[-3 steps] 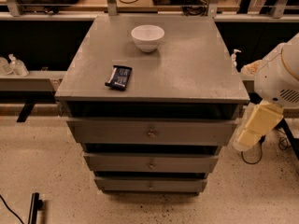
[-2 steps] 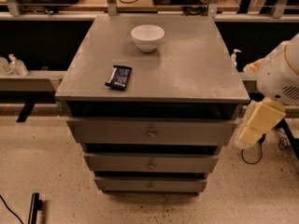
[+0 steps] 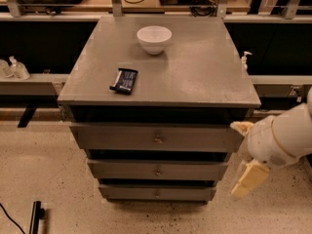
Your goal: Open middle drawer
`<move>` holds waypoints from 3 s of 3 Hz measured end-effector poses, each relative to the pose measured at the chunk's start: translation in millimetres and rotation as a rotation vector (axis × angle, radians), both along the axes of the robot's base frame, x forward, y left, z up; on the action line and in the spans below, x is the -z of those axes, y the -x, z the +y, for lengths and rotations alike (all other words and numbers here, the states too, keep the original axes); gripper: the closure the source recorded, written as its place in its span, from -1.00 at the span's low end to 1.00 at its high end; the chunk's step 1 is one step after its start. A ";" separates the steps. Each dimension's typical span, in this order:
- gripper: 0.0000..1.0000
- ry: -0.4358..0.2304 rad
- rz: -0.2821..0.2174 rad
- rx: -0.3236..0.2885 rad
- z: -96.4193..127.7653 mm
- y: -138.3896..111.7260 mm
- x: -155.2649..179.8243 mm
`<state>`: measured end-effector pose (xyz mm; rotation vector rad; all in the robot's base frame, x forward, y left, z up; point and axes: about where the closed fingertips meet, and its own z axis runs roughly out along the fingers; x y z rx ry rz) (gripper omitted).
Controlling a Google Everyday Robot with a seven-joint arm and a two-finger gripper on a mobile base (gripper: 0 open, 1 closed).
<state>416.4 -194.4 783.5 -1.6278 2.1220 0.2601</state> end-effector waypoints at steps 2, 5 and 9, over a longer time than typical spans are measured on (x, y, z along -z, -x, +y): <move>-1.00 0.027 -0.015 -0.062 2.9 1.9 21.5; -1.00 -0.008 0.128 -0.172 37.7 38.1 164.5; -1.00 -0.231 -0.063 -0.246 117.0 -24.5 254.0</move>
Offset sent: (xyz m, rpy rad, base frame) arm -0.0031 0.0099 -0.0214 -0.0379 0.0306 0.0930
